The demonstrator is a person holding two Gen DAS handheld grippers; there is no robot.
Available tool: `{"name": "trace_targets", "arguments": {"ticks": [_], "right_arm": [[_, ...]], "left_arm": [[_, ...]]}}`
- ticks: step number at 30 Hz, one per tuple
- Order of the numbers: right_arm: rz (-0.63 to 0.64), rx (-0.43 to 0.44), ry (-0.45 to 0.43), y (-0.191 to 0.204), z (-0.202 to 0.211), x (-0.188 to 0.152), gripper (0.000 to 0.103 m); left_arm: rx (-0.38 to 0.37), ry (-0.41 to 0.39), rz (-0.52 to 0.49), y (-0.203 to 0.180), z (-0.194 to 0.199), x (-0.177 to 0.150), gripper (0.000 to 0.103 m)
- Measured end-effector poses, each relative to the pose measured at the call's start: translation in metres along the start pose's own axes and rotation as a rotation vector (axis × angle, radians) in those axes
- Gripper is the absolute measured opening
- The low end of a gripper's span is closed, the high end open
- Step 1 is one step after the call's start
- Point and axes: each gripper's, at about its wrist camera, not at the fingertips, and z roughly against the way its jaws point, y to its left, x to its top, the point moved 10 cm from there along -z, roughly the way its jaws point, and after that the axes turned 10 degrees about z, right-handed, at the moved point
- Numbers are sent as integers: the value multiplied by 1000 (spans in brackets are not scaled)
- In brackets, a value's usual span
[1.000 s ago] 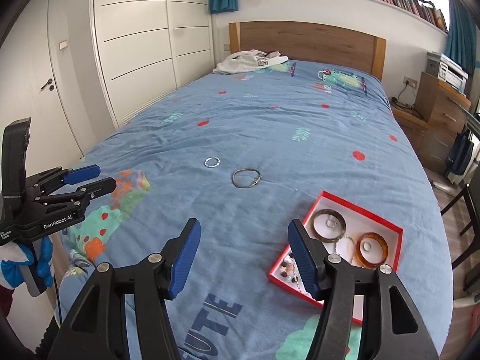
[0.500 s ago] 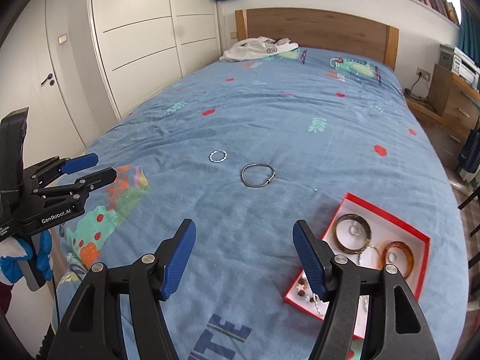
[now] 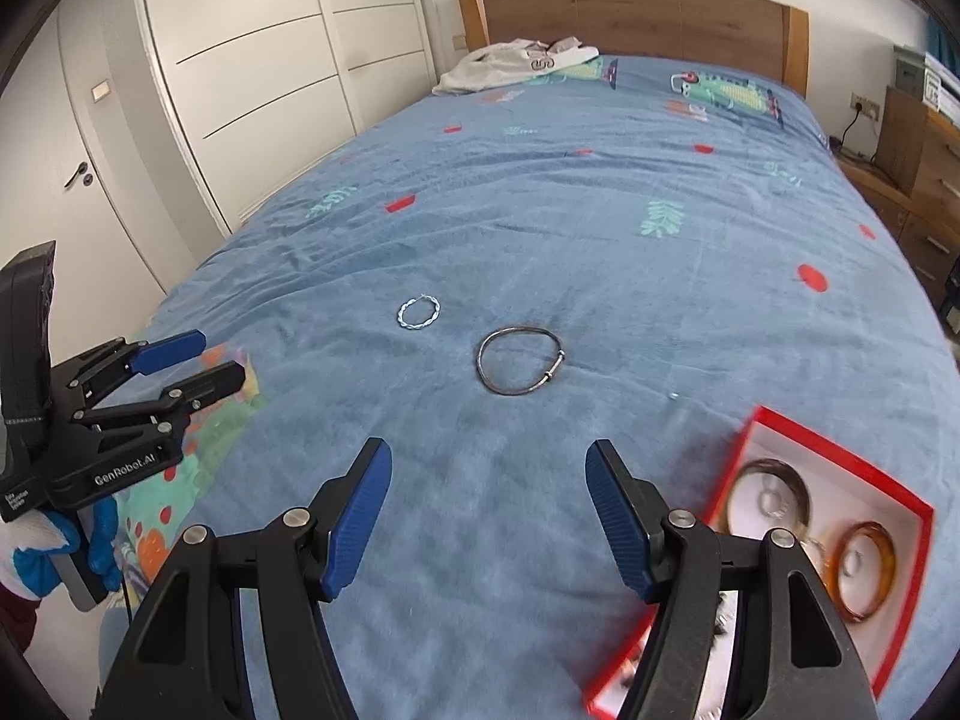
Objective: Organize jewelry
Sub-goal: 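Move both tools back toward the twisted hoop and silver bangle, then grasp the twisted silver hoop with left tool while right tool grasps silver bangle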
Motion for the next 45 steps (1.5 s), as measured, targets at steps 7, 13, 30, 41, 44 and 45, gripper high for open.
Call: {"name": "trace_targets", "arguments": {"ticks": [7, 13, 30, 41, 44, 45], "right_arm": [[-8, 30, 32, -2, -45, 11, 67], [-13, 42, 62, -6, -77, 13, 71], [-1, 72, 141, -20, -141, 8, 75], [46, 60, 155, -28, -164, 21, 75], [63, 50, 167, -30, -171, 23, 75], [64, 48, 170, -31, -173, 25, 75]], "left_arm": [[7, 49, 2, 6, -47, 1, 55], [-3, 103, 33, 16, -88, -2, 55], [-97, 155, 39, -3, -152, 8, 59], [-151, 168, 7, -20, -185, 38, 62], [-158, 167, 8, -20, -191, 41, 62], [-158, 164, 6, -20, -192, 41, 62]]}}
